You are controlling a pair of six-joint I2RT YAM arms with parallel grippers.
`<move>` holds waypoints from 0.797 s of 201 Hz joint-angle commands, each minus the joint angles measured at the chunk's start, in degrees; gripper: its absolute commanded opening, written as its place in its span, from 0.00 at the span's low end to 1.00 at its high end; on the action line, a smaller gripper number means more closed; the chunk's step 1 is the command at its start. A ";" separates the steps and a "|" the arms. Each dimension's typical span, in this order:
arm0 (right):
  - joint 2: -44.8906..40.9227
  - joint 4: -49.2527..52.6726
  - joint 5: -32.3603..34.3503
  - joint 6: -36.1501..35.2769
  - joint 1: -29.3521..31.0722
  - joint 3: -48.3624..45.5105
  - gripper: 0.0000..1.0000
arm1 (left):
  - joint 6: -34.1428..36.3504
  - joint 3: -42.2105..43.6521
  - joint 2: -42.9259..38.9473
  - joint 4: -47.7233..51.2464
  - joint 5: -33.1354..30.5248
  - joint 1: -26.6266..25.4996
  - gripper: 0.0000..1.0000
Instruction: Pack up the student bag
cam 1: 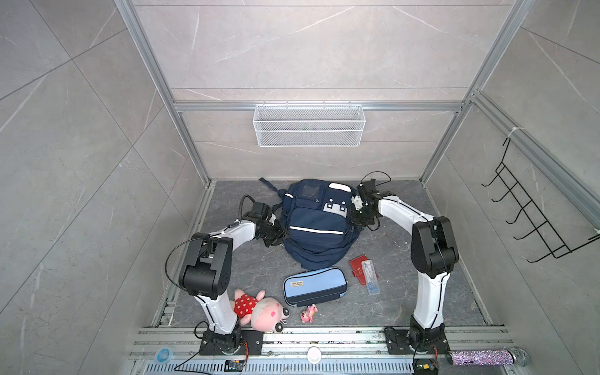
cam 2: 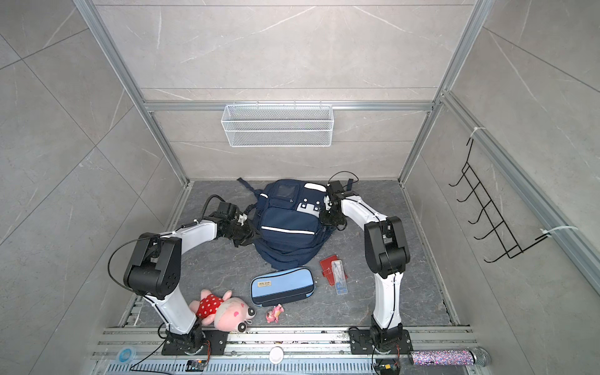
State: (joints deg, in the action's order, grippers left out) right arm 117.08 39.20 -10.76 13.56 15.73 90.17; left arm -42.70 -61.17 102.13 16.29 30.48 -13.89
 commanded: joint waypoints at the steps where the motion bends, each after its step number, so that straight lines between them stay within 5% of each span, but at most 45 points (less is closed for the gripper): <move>1: -3.11 -0.24 -1.00 0.11 -0.50 -1.81 0.17 | -1.08 0.96 -0.78 0.50 -1.52 -0.22 0.29; 68: -4.85 -2.00 -2.32 -0.67 -1.27 -4.63 0.25 | -1.44 1.32 -0.95 0.16 -1.65 -0.47 0.29; 160: -8.52 -1.06 -2.45 -3.01 -1.51 -8.53 0.05 | -1.03 0.18 -0.64 0.85 -1.65 -0.46 0.29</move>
State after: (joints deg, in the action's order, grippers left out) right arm 112.46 36.01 -14.59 12.21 14.55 84.38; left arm -43.13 -60.86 101.93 15.81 30.46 -14.17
